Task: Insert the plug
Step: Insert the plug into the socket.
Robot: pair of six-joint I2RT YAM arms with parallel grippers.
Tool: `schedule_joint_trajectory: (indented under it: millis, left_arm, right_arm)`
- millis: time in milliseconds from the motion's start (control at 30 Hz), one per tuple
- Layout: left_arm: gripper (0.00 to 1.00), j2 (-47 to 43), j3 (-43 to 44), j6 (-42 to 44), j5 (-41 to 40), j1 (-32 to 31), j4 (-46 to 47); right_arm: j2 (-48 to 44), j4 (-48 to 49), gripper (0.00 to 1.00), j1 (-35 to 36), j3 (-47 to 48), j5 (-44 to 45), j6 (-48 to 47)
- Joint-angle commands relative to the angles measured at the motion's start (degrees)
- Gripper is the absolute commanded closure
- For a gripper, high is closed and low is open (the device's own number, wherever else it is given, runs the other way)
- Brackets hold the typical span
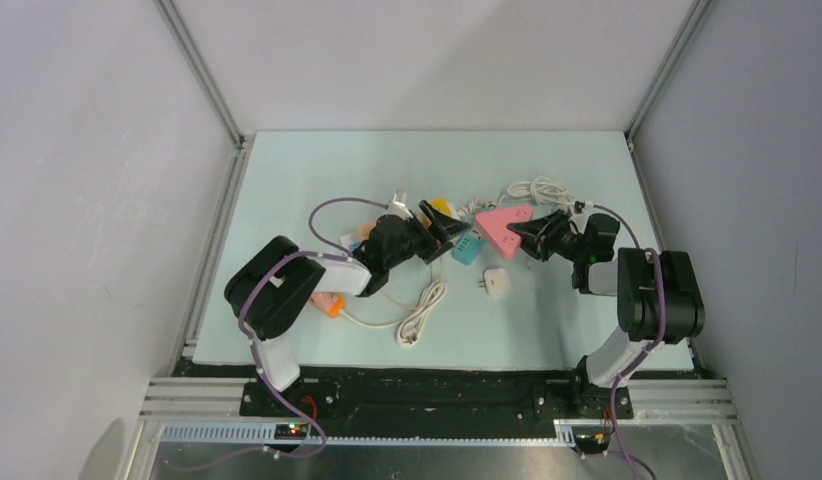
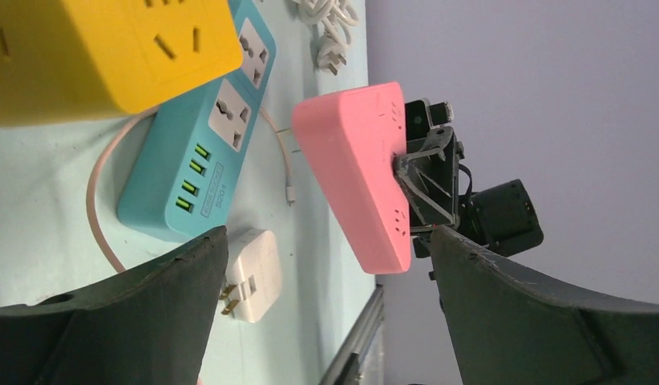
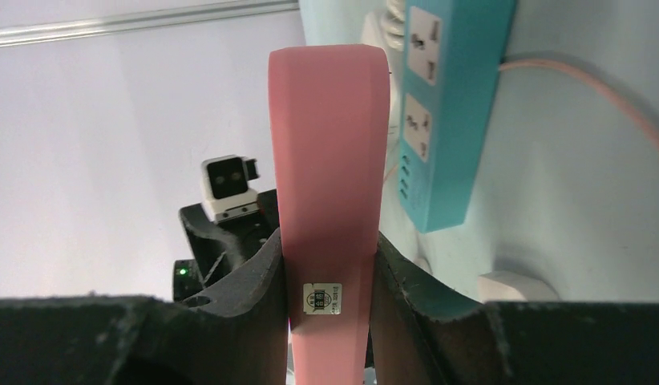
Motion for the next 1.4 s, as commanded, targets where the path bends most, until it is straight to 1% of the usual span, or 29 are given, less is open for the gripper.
schedule_joint_trajectory:
  millis: [0,133,267,400,600,800,1000,1367]
  left_arm:
    - [0.0,-3.4,2.9,10.1,-2.3,0.3,-0.5]
    - [0.01,-3.9,6.1,13.6,-2.3,0.3,-3.6]
    - [0.06,-3.0,8.4,13.9,-1.0,0.3,-4.8]
    - [0.08,-2.2,9.5,14.1,0.1,0.3,-5.3]
    - [0.08,-1.9,10.7,15.3,0.4,0.3,-6.5]
    - [0.09,0.0,13.9,16.6,1.7,0.2,-7.7]
    - [0.09,2.2,17.4,17.1,3.0,0.0,-8.9]
    - [0.1,4.1,19.3,17.5,3.3,-0.5,-10.4]
  right_arm:
    - [2.7,2.6,1.0,0.0,2.1,-1.9,-3.8]
    - [5.0,4.3,1.0,0.1,2.2,-1.4,-4.6]
    - [6.8,5.5,1.0,-0.1,2.1,-1.9,-4.3]
    - [7.5,8.8,1.0,0.8,2.2,-2.9,-2.7]
    - [7.3,6.3,1.0,0.4,2.2,-1.1,-4.1]
    - [8.5,6.7,1.0,-0.7,3.3,-1.3,-4.9]
    - [10.5,0.0,1.0,-0.9,6.1,-3.2,-8.9]
    - [13.1,4.4,1.0,1.2,6.7,-4.8,-5.6]
